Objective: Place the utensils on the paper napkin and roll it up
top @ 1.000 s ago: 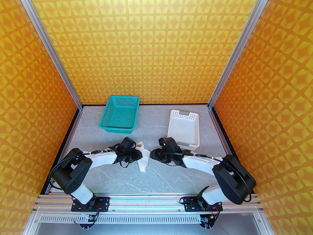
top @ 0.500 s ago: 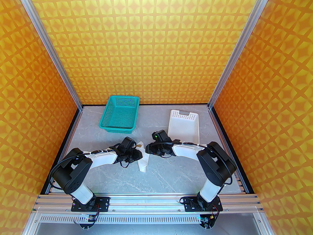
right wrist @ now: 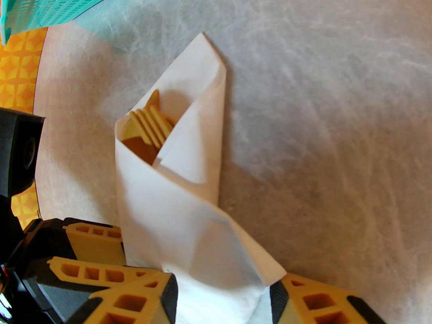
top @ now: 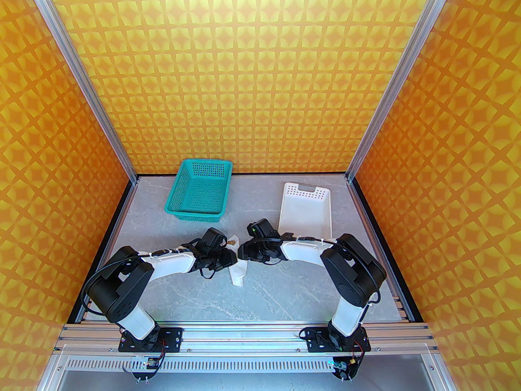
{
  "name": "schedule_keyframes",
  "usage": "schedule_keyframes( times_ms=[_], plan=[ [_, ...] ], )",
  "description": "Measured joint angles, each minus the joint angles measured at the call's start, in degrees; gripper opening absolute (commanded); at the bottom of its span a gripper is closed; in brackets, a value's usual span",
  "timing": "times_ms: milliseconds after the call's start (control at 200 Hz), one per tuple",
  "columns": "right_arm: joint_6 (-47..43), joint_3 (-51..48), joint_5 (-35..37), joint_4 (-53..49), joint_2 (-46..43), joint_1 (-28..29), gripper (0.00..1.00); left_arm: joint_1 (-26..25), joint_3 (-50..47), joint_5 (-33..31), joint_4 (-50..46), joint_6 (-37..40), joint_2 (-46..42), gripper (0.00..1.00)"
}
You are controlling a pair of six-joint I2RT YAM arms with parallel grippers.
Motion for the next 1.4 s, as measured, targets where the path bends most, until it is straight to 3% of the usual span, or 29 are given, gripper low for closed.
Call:
schedule_keyframes(
  times_ms=[90, 330, 675, 1070, 1215, 1400],
  plan=[
    [0.4, 0.0, 0.0, 0.0, 0.0, 0.0, 0.50, 0.0, 0.0, 0.0, 0.0, 0.0, 0.0, 0.36],
    [1.9, 0.0, -0.7, 1.1, 0.8, 0.0, 0.38, 0.0, 0.0, 0.0, 0.0, 0.0, 0.0, 0.36],
    [1.3, 0.0, -0.6, 0.6, 0.9, 0.3, 0.09, 0.0, 0.0, 0.0, 0.1, 0.0, -0.1, 0.39],
    [0.1, 0.0, 1.2, -2.5, -0.2, 0.3, 0.01, -0.9, -1.2, -0.4, 1.5, 0.2, -2.0, 0.52],
    [-0.1, -0.1, 1.6, -2.7, -0.5, 0.3, 0.00, -0.7, -4.2, 0.1, 1.8, 0.2, -6.8, 0.57],
    [-1.0, -0.3, 2.8, -4.9, -0.5, 0.3, 0.00, 2.0, -6.6, 0.4, 1.9, -0.3, -13.2, 0.56]
  ],
)
